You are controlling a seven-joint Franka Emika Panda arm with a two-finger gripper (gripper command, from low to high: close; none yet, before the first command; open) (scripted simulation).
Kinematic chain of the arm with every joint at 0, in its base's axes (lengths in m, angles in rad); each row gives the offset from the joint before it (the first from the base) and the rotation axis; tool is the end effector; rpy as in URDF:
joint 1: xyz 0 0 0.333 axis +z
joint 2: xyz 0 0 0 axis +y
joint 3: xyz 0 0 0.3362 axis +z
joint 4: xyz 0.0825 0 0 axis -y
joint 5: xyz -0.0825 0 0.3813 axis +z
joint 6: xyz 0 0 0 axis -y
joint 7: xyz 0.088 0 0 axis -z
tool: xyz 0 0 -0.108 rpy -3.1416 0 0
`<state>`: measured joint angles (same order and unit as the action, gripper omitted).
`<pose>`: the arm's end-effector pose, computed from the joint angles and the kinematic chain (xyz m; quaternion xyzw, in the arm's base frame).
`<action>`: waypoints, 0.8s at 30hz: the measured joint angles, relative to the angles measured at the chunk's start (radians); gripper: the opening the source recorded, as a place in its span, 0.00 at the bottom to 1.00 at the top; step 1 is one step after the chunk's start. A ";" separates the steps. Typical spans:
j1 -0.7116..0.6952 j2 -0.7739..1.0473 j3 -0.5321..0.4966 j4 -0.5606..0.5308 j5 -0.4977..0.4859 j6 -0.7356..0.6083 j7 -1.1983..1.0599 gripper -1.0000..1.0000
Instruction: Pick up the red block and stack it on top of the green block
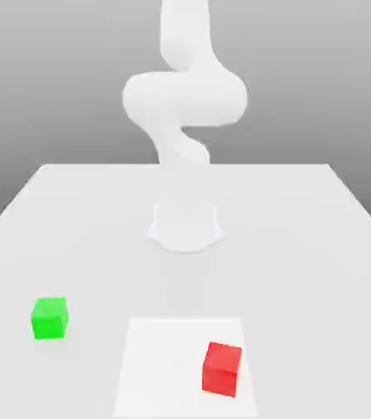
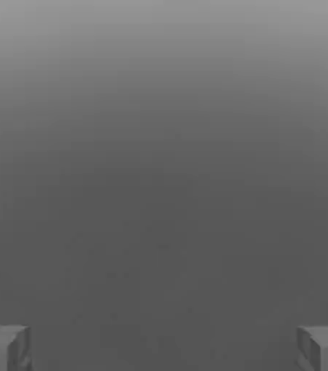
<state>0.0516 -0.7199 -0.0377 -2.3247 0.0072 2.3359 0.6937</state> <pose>0.3621 -0.0003 0.6878 -0.8800 0.3127 -0.3293 0.1393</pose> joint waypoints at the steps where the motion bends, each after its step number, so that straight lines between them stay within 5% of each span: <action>1: 0.022 0.035 -0.016 -0.011 0.003 0.015 -0.046 0.50; 13: 0.219 0.421 -0.155 -0.129 0.076 0.187 -0.583 0.50; 24: 0.294 0.768 -0.172 -0.237 0.099 0.345 -1.041 0.50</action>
<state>0.3455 0.0479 -0.2092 -2.5619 0.1062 2.6806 -0.3472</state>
